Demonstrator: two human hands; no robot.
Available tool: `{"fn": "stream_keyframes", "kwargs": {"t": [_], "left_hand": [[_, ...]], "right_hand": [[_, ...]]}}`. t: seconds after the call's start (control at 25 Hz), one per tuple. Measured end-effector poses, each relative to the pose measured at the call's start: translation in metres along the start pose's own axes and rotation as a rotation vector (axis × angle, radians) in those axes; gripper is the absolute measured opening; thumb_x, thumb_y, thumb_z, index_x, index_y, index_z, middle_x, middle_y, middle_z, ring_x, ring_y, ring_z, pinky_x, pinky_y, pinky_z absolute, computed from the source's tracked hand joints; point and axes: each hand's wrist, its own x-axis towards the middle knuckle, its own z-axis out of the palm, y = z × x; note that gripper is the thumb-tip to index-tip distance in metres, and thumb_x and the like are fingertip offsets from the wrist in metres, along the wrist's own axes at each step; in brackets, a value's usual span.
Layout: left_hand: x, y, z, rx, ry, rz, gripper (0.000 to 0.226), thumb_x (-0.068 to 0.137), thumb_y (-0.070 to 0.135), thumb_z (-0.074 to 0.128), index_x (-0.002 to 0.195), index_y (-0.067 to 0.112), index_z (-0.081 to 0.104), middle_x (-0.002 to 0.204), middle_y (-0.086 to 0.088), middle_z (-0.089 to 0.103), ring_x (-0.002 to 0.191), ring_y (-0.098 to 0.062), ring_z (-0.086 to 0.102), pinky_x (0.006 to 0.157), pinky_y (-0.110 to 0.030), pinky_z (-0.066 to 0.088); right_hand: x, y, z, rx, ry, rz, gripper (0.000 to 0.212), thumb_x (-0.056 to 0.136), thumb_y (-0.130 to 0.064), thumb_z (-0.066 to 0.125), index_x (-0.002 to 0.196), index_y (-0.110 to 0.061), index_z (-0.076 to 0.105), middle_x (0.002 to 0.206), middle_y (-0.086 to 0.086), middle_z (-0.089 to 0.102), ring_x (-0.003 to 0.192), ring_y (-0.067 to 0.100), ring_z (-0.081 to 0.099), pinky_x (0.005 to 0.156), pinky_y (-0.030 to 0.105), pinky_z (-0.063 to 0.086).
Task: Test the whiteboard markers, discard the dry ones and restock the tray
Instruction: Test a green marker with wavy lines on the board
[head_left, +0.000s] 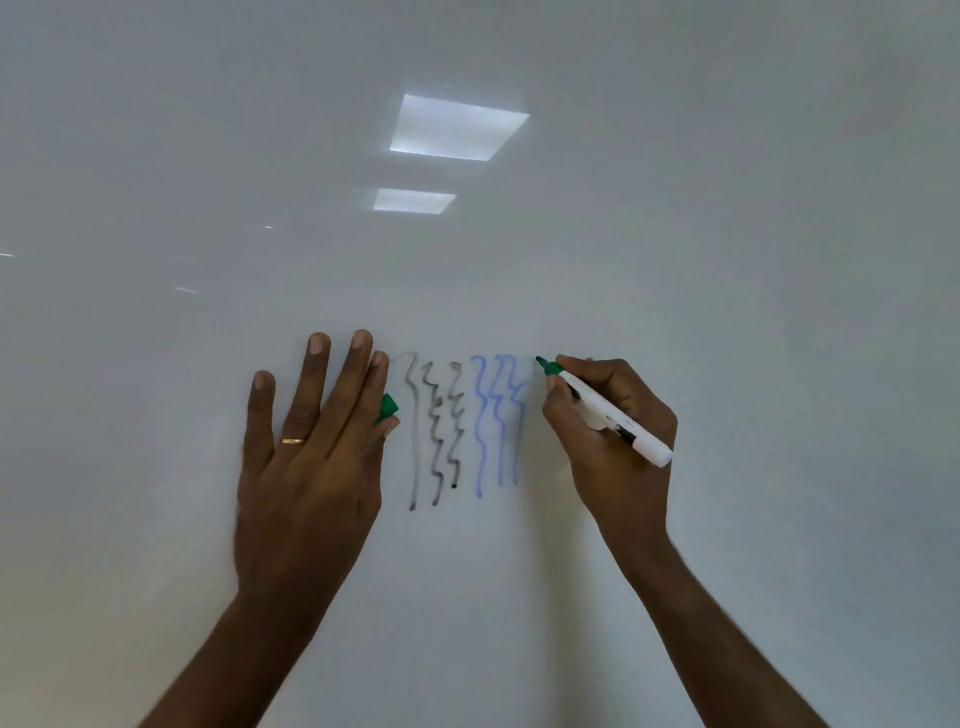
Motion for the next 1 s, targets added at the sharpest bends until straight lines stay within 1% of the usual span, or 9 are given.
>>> {"fn": "stream_keyframes", "kwargs": {"t": [0.08, 0.16, 0.24, 0.36, 0.52, 0.6, 0.68, 0.76, 1.0], "left_hand": [[-0.002, 0.0, 0.001, -0.004, 0.001, -0.004, 0.047, 0.11, 0.023, 0.044, 0.154, 0.008, 0.038, 0.163, -0.007, 0.034, 0.152, -0.03, 0.028, 0.121, -0.059, 0.026], [-0.002, 0.0, 0.002, -0.013, 0.006, -0.006, 0.047, 0.11, 0.022, 0.045, 0.154, 0.008, 0.038, 0.162, -0.007, 0.034, 0.152, -0.03, 0.028, 0.121, -0.059, 0.026], [-0.002, 0.0, 0.002, -0.024, 0.004, -0.011, 0.047, 0.11, 0.022, 0.045, 0.154, 0.008, 0.038, 0.163, -0.006, 0.033, 0.152, -0.03, 0.028, 0.121, -0.06, 0.026], [-0.002, 0.001, 0.002, -0.026, 0.009, -0.017, 0.047, 0.11, 0.022, 0.045, 0.154, 0.008, 0.038, 0.163, -0.006, 0.032, 0.152, -0.03, 0.028, 0.121, -0.06, 0.026], [-0.002, 0.002, 0.001, -0.031, 0.005, -0.023, 0.048, 0.11, 0.022, 0.046, 0.155, 0.008, 0.036, 0.163, -0.006, 0.031, 0.153, -0.03, 0.028, 0.122, -0.059, 0.025], [-0.003, 0.001, 0.001, -0.04, 0.002, -0.028, 0.048, 0.11, 0.022, 0.045, 0.155, 0.009, 0.036, 0.163, -0.006, 0.032, 0.153, -0.029, 0.028, 0.122, -0.059, 0.024], [-0.002, 0.001, 0.001, -0.049, 0.002, -0.035, 0.047, 0.11, 0.023, 0.044, 0.155, 0.009, 0.037, 0.163, -0.006, 0.033, 0.153, -0.029, 0.028, 0.123, -0.058, 0.023], [-0.002, 0.001, 0.0, -0.048, 0.0, -0.036, 0.047, 0.11, 0.023, 0.044, 0.155, 0.009, 0.037, 0.162, -0.006, 0.033, 0.153, -0.029, 0.028, 0.123, -0.058, 0.023], [-0.002, 0.001, 0.001, -0.044, -0.003, -0.036, 0.048, 0.11, 0.022, 0.045, 0.155, 0.009, 0.036, 0.163, -0.007, 0.033, 0.153, -0.029, 0.027, 0.123, -0.058, 0.023]], "right_hand": [[-0.008, 0.006, -0.001, 0.0, 0.012, -0.027, 0.014, 0.082, 0.004, 0.074, 0.091, -0.007, 0.072, 0.078, 0.008, 0.07, 0.072, 0.025, 0.066, 0.085, 0.02, 0.05], [-0.016, 0.011, -0.003, -0.02, 0.021, -0.062, 0.014, 0.081, 0.006, 0.072, 0.091, -0.005, 0.072, 0.077, 0.007, 0.071, 0.07, 0.02, 0.067, 0.106, 0.027, 0.046], [-0.025, 0.017, -0.006, -0.038, 0.018, -0.063, 0.013, 0.08, 0.003, 0.072, 0.09, -0.005, 0.071, 0.081, 0.006, 0.073, 0.078, 0.01, 0.07, 0.112, 0.037, 0.044], [-0.048, 0.023, -0.014, -0.096, 0.004, -0.048, 0.023, 0.077, 0.003, 0.072, 0.086, -0.017, 0.067, 0.085, 0.007, 0.074, 0.094, 0.004, 0.07, 0.109, 0.051, 0.047], [-0.068, 0.024, -0.028, -0.143, -0.037, -0.032, 0.035, 0.076, 0.004, 0.071, 0.086, -0.029, 0.065, 0.082, -0.001, 0.071, 0.094, 0.009, 0.068, 0.108, 0.053, 0.047], [-0.061, 0.017, -0.03, -0.079, -0.042, 0.072, 0.024, 0.078, -0.001, 0.071, 0.088, -0.023, 0.068, 0.083, -0.001, 0.073, 0.09, 0.003, 0.07, 0.102, 0.048, 0.052], [-0.045, 0.005, -0.027, -0.027, -0.042, 0.122, 0.021, 0.081, -0.003, 0.071, 0.095, -0.018, 0.065, 0.079, 0.0, 0.069, 0.079, 0.015, 0.069, 0.078, 0.04, 0.058], [-0.029, -0.005, -0.023, -0.019, -0.023, 0.086, 0.024, 0.084, 0.001, 0.073, 0.096, -0.016, 0.062, 0.079, 0.001, 0.067, 0.072, 0.021, 0.065, 0.062, 0.037, 0.052], [-0.003, -0.01, -0.014, 0.024, 0.034, 0.107, 0.011, 0.086, -0.003, 0.075, 0.092, -0.011, 0.07, 0.086, -0.004, 0.073, 0.079, 0.011, 0.068, 0.068, 0.023, 0.052]]}}
